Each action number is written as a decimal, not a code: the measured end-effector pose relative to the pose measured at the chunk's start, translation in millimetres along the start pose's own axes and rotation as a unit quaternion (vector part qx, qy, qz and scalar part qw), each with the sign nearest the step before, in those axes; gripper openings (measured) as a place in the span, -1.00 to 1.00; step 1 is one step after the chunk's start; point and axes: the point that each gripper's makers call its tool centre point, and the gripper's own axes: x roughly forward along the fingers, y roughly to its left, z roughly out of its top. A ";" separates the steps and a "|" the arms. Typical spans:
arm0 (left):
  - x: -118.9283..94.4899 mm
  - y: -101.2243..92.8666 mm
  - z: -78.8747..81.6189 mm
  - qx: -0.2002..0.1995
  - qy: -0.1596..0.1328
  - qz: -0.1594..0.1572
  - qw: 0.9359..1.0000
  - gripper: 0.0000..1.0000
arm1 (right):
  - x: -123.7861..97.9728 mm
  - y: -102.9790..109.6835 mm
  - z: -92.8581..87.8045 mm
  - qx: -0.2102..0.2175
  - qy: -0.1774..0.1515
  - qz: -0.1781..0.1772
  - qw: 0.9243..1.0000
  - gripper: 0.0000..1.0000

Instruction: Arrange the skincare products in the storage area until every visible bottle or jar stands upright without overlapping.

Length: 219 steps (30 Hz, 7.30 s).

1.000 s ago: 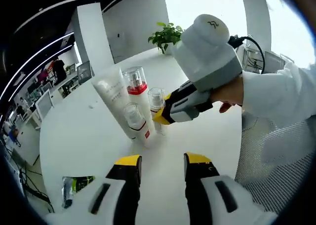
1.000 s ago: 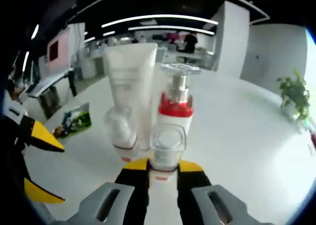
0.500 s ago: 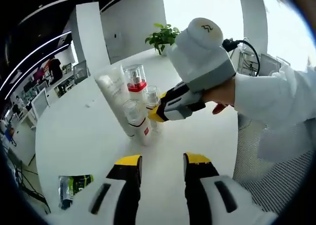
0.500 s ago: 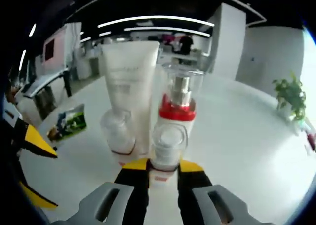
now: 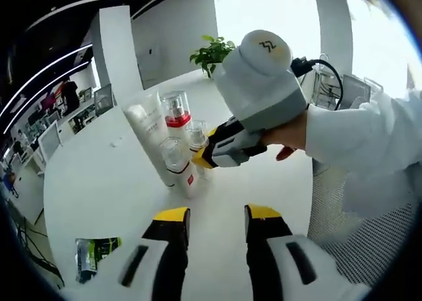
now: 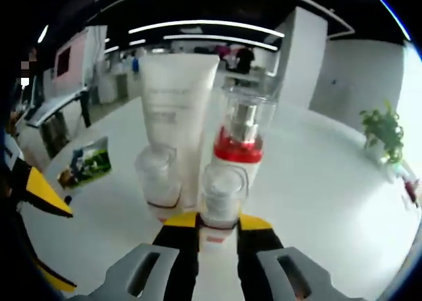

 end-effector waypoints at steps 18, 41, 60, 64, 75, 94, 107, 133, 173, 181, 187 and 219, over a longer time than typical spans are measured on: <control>-4.0 3.6 -4.5 0.004 0.001 -0.001 1.000 -0.30 | 0.7 3.4 0.4 -0.003 0.000 -0.003 1.000 -0.50; -3.5 1.5 -12.4 0.009 0.015 -0.007 1.000 -0.32 | 11.2 25.1 -41.3 -0.022 0.051 0.007 0.998 0.39; -3.3 5.3 -19.8 0.004 0.023 -0.003 1.000 -0.32 | 26.3 23.0 -37.1 0.020 0.016 -0.063 0.998 0.88; -3.0 5.1 -20.4 0.004 0.024 -0.003 1.000 -0.32 | 27.7 17.9 -33.6 0.025 0.011 -0.071 0.997 0.84; -2.0 2.3 -21.1 0.008 0.027 -0.008 1.000 -0.32 | 23.0 -0.8 -38.3 0.031 0.018 -0.081 0.996 0.76; -0.5 -1.7 -24.6 0.010 0.035 -0.014 0.999 -0.32 | 26.6 -1.7 -44.8 0.046 0.021 -0.091 0.995 0.98; -0.7 0.8 -27.2 0.009 0.038 -0.011 0.999 -0.32 | 29.3 -3.4 -38.0 0.051 0.018 -0.094 0.994 0.77; -0.6 3.5 -31.1 0.004 0.045 -0.003 0.999 -0.21 | 9.9 -8.3 -47.2 0.039 0.027 -0.078 0.996 0.76; -50.5 30.9 -31.4 -0.087 0.010 0.049 0.995 0.12 | -64.9 13.9 3.6 -0.019 -0.013 0.083 0.996 0.99; -65.6 31.5 -32.4 -0.110 0.003 0.062 0.992 0.17 | -80.1 18.7 12.4 -0.054 -0.031 0.115 0.991 0.99; -79.0 34.6 -35.0 -0.131 -0.003 0.082 0.988 0.22 | -89.1 22.1 13.9 -0.066 -0.036 0.144 0.987 0.99; -123.5 9.6 -25.4 -0.183 -0.040 0.139 0.972 0.70 | -144.5 26.9 7.4 -0.129 -0.046 0.264 0.955 0.99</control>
